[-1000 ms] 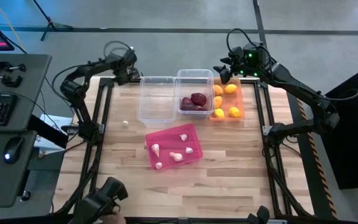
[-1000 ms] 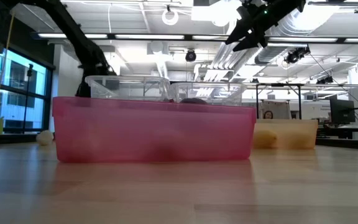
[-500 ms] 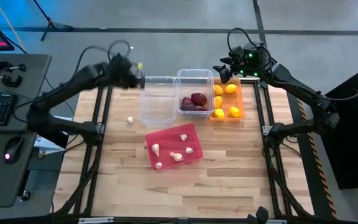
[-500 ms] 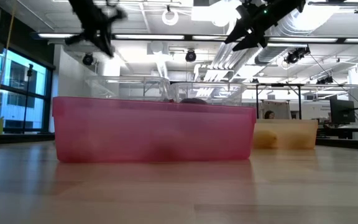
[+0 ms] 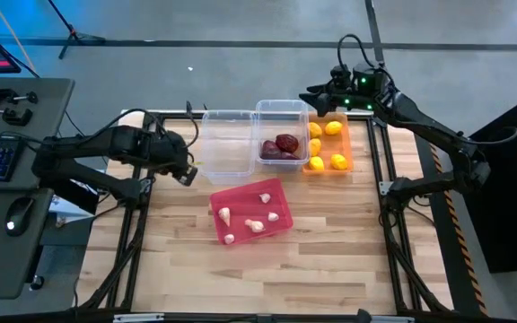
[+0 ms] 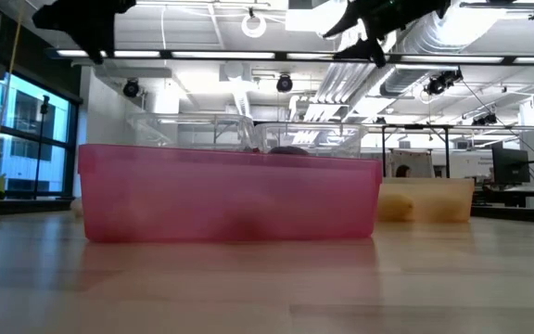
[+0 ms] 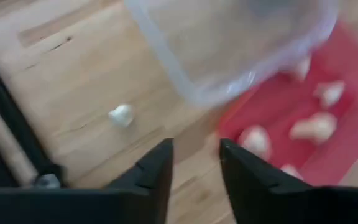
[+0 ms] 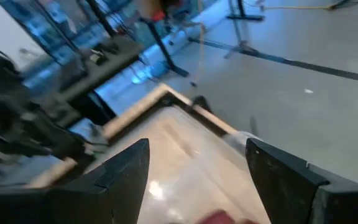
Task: Sort produce into baskets
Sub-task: Put the white garlic into the pink bin
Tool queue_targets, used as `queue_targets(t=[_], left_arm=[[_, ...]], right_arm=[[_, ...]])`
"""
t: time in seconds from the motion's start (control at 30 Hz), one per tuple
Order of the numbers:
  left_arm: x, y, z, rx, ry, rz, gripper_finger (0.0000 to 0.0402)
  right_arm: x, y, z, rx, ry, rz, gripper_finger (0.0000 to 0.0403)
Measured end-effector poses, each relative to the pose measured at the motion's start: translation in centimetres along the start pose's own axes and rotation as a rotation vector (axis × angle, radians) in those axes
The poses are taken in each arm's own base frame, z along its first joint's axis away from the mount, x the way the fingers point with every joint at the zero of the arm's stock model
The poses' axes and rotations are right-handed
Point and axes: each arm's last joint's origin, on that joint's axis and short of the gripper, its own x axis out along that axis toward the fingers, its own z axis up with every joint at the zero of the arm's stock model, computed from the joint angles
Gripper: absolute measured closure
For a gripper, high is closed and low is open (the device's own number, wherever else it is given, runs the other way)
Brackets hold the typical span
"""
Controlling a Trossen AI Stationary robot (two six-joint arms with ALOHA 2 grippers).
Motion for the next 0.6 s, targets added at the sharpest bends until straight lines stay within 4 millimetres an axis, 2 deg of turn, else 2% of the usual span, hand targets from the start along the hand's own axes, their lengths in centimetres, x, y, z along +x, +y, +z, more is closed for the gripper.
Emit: queue_targets(t=[0.2, 0.27, 0.4, 0.5, 0.6], left_arm=[[0.2, 1.1, 0.1, 0.313, 0.106, 0.033, 0.0197], [1.0, 1.8, 0.3, 0.387, 0.124, 0.081, 0.0177], [4.2, 4.3, -0.1, 0.498, 0.224, 0.139, 0.0157], [7.0, 5.4, -0.6, 0.521, 0.276, 0.044, 0.0153], [9.2, 5.4, -1.0, 0.597, 0.265, -0.067, 0.0153]], right_arm=[[0.6, 3.0, 0.3, 0.08, -0.081, 0.126, 0.0146], [0.7, 4.2, 0.1, 0.111, -0.093, 0.164, 0.0146], [0.9, 6.4, -0.8, 0.178, -0.058, 0.216, 0.0146], [1.0, 7.9, -1.6, 0.185, -0.014, 0.256, 0.0146], [1.0, 9.0, -2.2, 0.178, -0.006, 0.247, 0.0146]])
